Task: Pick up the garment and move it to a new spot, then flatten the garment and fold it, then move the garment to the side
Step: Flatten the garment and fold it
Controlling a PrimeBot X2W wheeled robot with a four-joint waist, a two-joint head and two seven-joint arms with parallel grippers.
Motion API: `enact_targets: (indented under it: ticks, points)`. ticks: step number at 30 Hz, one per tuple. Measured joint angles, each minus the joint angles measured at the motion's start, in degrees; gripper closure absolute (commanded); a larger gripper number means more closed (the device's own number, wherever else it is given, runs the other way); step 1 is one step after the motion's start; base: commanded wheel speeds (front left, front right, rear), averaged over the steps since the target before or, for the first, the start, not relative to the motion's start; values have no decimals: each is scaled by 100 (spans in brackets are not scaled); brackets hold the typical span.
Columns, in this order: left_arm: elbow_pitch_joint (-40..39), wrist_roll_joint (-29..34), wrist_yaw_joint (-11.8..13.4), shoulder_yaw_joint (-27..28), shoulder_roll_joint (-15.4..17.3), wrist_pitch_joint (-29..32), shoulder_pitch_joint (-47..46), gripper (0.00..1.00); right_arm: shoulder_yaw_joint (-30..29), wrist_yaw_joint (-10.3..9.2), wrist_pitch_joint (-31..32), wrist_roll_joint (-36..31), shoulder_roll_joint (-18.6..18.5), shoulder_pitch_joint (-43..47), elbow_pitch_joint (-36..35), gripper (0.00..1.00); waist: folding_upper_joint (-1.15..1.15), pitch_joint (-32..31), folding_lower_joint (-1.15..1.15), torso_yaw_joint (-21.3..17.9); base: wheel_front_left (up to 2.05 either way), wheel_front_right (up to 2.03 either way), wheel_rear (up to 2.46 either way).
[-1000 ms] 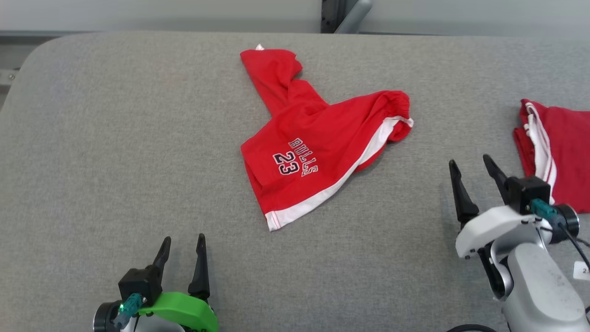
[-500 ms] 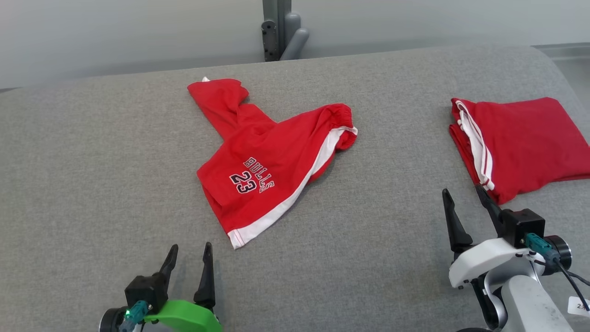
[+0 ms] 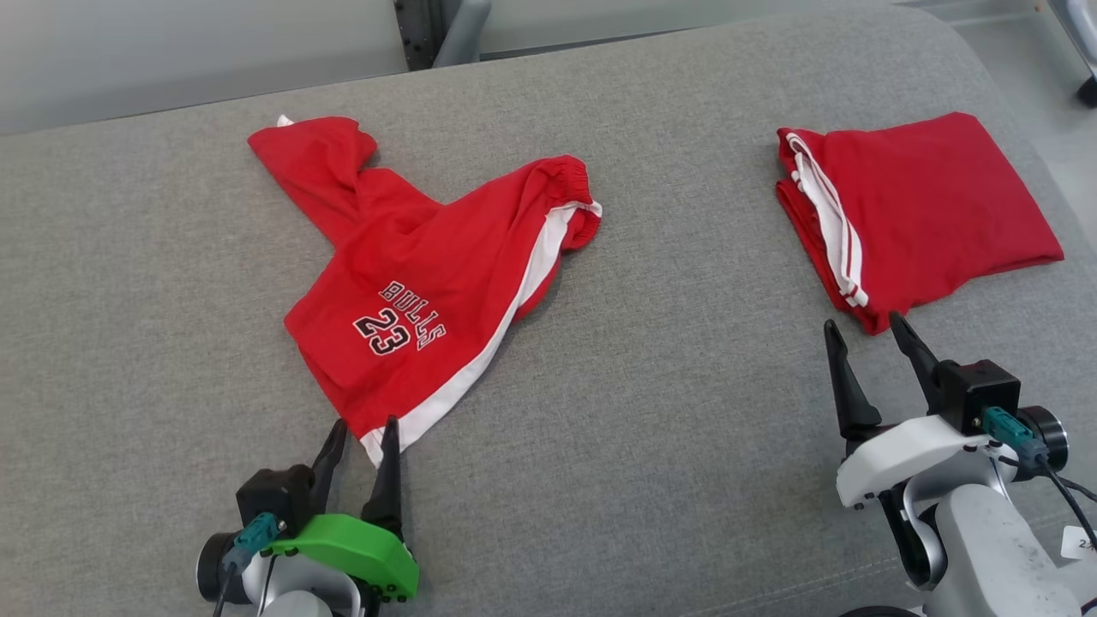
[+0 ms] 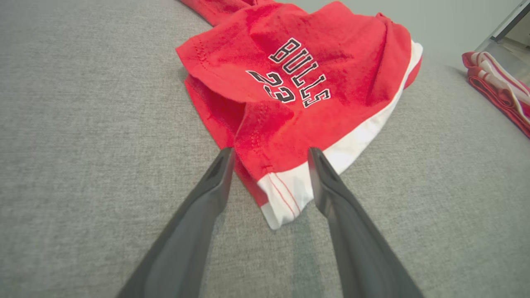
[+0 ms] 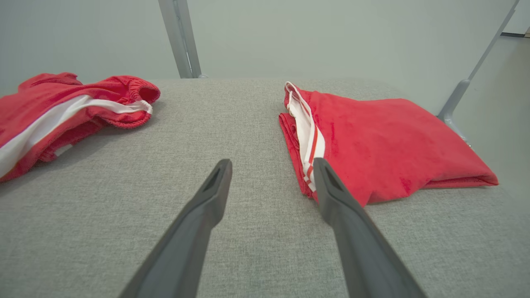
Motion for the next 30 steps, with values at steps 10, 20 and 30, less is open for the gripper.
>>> enact_targets:
  ticks: [10,20,30]
  points:
    - [182,1,-3,315,1,0,-296,100,-96,0,0,34,1,-45,-24,0,2,287,0,-145,0,0,0]
    - [70,283,-58,669,3,0,-337,100,-110,0,0,44,56,-109,-11,0,2,397,0,-75,0,0,0]
    - [-212,211,-76,444,3,0,-294,0,-93,0,0,54,105,-119,47,0,1,370,0,-52,0,0,0]
